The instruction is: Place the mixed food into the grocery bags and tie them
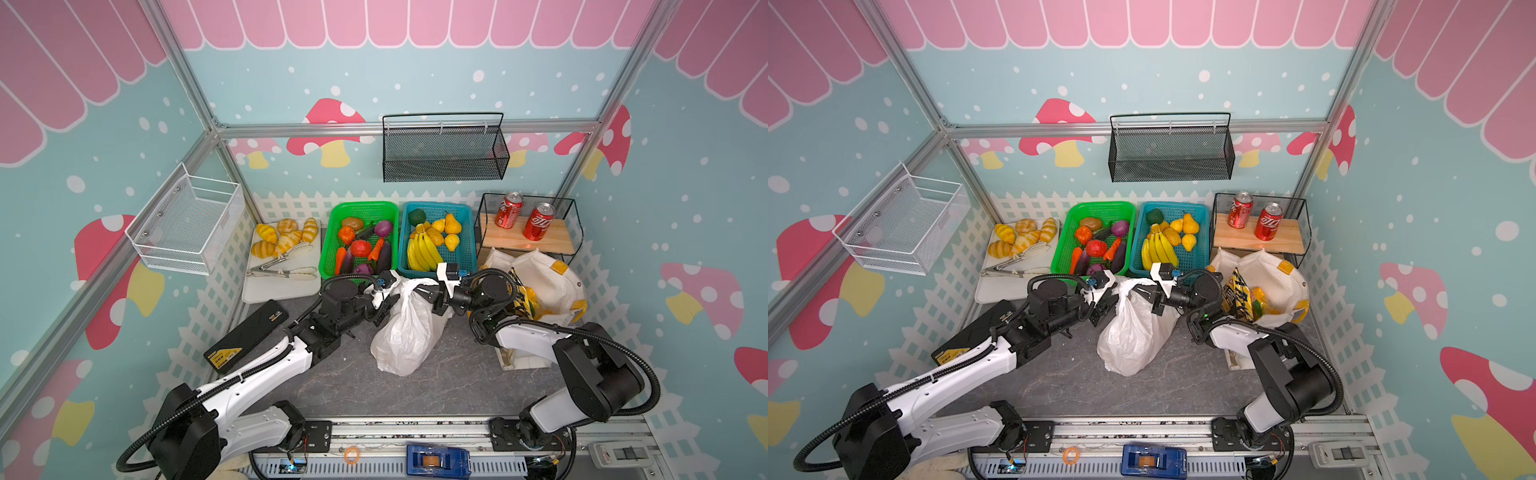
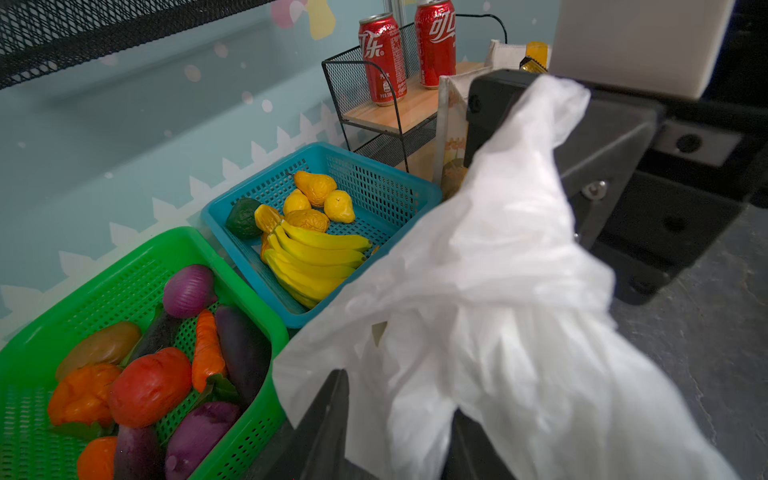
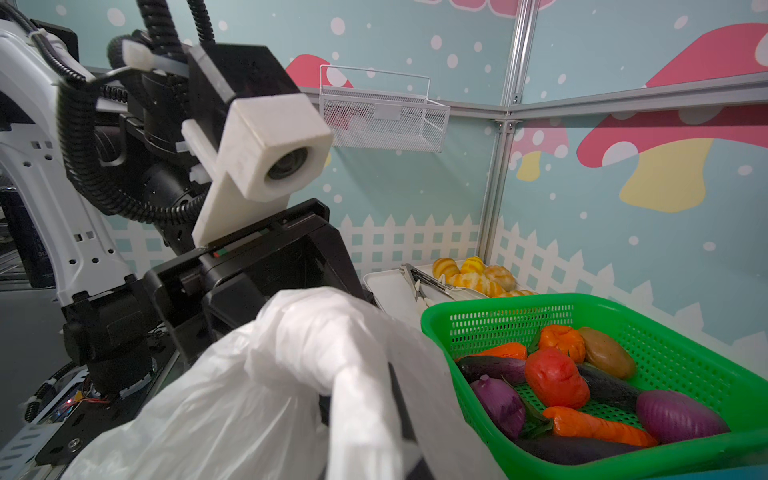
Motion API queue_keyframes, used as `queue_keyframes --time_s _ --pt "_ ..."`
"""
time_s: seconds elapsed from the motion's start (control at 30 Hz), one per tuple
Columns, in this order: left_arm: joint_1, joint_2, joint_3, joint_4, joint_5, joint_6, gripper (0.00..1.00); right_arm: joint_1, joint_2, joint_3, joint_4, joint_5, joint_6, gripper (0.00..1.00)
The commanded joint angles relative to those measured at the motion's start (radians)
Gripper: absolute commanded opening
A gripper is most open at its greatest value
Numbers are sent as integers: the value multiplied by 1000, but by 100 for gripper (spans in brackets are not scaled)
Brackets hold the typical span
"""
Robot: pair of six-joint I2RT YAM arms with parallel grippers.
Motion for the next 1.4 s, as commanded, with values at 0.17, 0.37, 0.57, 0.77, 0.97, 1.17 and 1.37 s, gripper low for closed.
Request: queue_keyframes --time_s 0.17,0.37,0.57,0.77,0.97,1.17,1.37 --pt "4 12 28 64 48 23 30 2 -10 27 8 -16 6 0" --pt "4 -3 17 89 37 26 31 3 -6 27 4 -15 3 0" --pt "3 -11 -1 98 17 27 11 3 -4 26 -3 -9 0 0" --pt "4 -38 -36 130 -19 -2 0 2 -17 20 -44 59 -8 0" --pt "4 -38 -51 117 -47 -30 0 0 -56 16 -134 155 -41 16" --pt "3 -26 -64 129 -38 -84 0 -6 -196 -29 -390 341 -146 52" --pt "1 -25 -58 131 -25 -128 0 -13 -439 -101 -724 505 -214 61"
